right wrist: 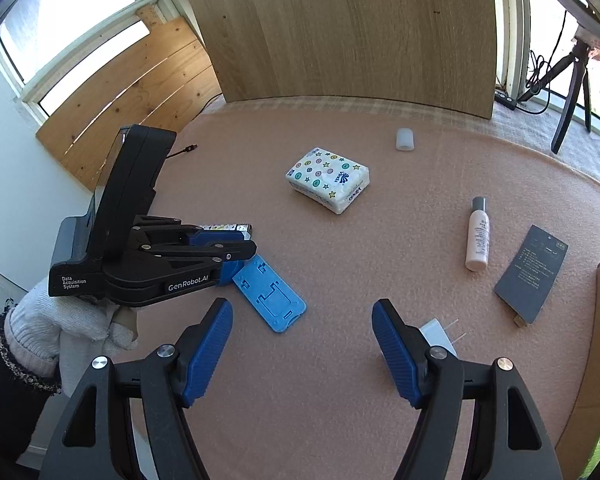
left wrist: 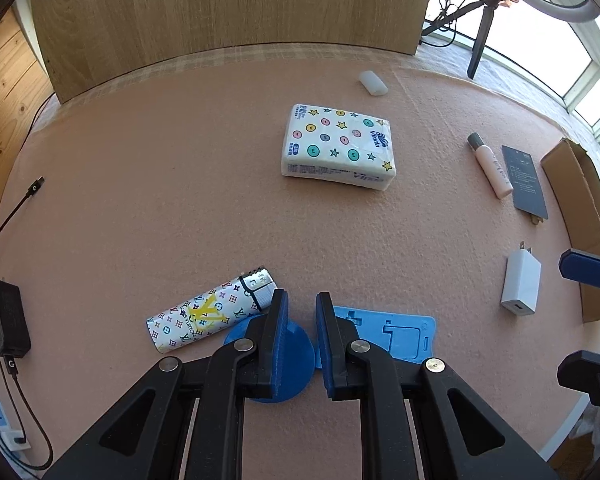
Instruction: Organize objects
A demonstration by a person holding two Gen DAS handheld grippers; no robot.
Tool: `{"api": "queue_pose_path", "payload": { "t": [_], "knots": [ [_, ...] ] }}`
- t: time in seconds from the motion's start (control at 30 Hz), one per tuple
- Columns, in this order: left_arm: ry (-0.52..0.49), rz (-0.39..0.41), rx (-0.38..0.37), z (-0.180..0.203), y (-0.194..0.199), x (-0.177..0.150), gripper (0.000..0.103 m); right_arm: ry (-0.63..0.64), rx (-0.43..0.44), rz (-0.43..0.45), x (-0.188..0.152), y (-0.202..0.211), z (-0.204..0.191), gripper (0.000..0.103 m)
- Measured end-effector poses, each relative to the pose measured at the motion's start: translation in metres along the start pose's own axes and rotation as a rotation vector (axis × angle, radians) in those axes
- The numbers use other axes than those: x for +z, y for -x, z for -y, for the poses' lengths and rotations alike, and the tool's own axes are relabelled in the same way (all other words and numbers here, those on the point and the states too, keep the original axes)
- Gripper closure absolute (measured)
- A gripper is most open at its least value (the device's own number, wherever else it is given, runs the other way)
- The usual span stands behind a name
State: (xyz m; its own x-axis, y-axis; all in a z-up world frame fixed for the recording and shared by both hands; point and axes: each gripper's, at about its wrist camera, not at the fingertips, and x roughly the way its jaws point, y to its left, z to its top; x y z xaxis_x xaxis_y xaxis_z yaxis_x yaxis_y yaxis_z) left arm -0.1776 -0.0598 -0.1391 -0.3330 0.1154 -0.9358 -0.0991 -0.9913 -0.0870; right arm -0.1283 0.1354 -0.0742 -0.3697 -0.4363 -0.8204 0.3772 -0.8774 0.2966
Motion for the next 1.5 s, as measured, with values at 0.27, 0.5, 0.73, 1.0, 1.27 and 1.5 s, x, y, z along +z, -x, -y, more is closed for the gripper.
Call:
{"api": "queue_pose_path", "payload": {
  "t": [0.27, 0.5, 0.73, 1.0, 1.27, 1.5],
  "knots": [
    [0.013, 0.003, 0.003, -0.016, 0.007, -0.013, 0.088, 0.024, -0.001, -0.023, 0.004, -0.012, -0.002, 0.034],
    [-0.006, -0.006, -0.017, -0.015, 0.007, 0.0, 0.088, 0.041, 0.003, -0.047, 0.011, -0.028, -0.008, 0.034],
    [-0.026, -0.037, -0.006, -0.013, -0.004, -0.011, 0.088, 0.051, -0.007, -0.058, 0.013, -0.035, -0.009, 0.034],
    [0.032, -0.013, -0.002, -0.035, 0.007, -0.04, 0.08, 0.087, 0.004, -0.078, 0.016, -0.045, -0.011, 0.034],
    [0.063, 0.039, 0.019, -0.036, 0.035, -0.072, 0.033, 0.225, -0.015, -0.134, 0.018, -0.066, -0.029, 0.033],
    [0.077, 0.037, 0.037, -0.029, 0.03, -0.085, 0.033, 0.312, -0.039, -0.181, 0.016, -0.083, -0.041, 0.033]
  ]
}}
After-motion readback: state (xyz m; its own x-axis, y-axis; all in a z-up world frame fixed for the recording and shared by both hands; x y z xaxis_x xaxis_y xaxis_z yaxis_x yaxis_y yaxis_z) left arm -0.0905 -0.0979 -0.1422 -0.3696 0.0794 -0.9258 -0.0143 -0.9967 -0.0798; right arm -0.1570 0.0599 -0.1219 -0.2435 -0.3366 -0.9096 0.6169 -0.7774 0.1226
